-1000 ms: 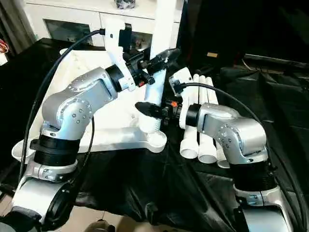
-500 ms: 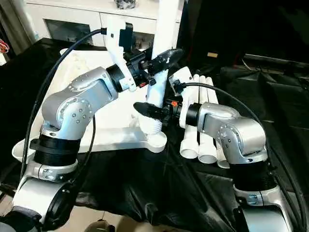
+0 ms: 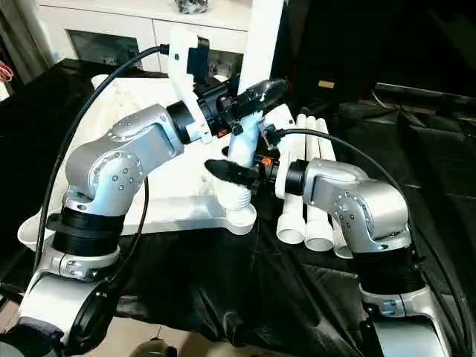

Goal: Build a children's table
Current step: Pick table leg

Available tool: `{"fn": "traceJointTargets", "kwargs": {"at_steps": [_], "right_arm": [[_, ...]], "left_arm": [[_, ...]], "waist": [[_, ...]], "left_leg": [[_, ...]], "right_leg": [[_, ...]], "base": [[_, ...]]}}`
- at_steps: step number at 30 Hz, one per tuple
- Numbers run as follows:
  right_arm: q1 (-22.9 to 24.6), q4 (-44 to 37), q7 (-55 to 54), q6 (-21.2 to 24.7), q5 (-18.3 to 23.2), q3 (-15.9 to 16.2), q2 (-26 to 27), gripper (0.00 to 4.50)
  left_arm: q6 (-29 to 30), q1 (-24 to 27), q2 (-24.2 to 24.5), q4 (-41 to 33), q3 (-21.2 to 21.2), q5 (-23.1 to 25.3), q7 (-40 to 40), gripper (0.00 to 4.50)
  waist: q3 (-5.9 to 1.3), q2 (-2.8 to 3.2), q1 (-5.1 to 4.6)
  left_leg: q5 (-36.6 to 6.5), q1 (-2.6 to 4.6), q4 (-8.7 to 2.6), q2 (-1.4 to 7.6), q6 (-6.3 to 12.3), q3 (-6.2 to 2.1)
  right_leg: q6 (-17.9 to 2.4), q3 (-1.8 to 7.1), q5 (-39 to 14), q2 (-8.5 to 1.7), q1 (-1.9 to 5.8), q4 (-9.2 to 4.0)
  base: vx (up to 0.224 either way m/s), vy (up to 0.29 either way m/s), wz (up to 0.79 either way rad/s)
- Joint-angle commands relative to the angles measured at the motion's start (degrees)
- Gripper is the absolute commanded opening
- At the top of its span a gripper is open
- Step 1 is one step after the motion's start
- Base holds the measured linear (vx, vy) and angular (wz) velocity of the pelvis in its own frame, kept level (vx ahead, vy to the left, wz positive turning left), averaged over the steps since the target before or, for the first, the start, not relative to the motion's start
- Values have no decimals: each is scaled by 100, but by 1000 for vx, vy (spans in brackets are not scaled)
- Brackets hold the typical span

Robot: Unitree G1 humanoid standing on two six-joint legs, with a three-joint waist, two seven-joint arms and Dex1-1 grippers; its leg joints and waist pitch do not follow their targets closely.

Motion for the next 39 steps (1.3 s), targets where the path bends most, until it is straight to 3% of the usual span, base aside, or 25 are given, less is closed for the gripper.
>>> {"fn": "traceJointTargets", "kwargs": {"at_steps": [1,5,6,9,20,32,33,39], "right_arm": [[41,-77,-1,34,-6,6,-78,205],[56,-87,23,6,-42,32,-106,193],[59,-83,38,17,-26,28,-103,248],[64,-86,40,40,-6,19,-95,264],[134,-189,54,77,-14,1,-217,267],[117,-111,9,65,16,-22,-143,267],[112,-106,9,62,17,-22,-140,238],[95,-78,-22,50,12,-37,-105,196]], "left_arm": [[27,-16,26,-161,-79,-26,-94,184],[24,-22,36,-150,-80,-20,-108,184],[19,-25,40,-143,-80,-15,-112,184],[16,-25,48,-142,-81,-11,-115,184],[-10,-33,94,-112,-77,3,-171,184],[36,-17,103,-166,-118,-54,-236,184],[40,-15,104,-171,-122,-56,-243,184],[60,9,108,-208,-136,-61,-277,184]], "waist": [[-483,11,19],[-484,26,18],[-481,21,18],[-481,25,19],[-485,44,22],[-490,28,25],[-496,27,26],[-483,30,25]], "left_leg": [[-385,50,-369,188,23,-33],[-420,57,-367,189,8,-33],[-435,54,-371,188,6,-34],[-454,56,-372,190,0,-35],[-452,56,-370,192,-3,-40],[-395,44,-363,183,15,-37],[-374,44,-359,183,18,-37],[-459,51,-370,190,1,-37]], "right_leg": [[-1043,269,-654,-446,421,-382],[-1063,269,-638,-441,417,-381],[-1052,268,-672,-441,422,-385],[-1038,268,-724,-444,418,-391],[-1062,265,-633,-440,420,-382],[-1066,266,-607,-442,429,-375],[-1067,267,-582,-443,432,-368],[-1035,264,-754,-442,419,-389]], "base": [[0,0,0],[0,0,0],[0,0,0],[0,0,0],[0,0,0],[0,0,0],[0,0,0],[0,0,0]]}}
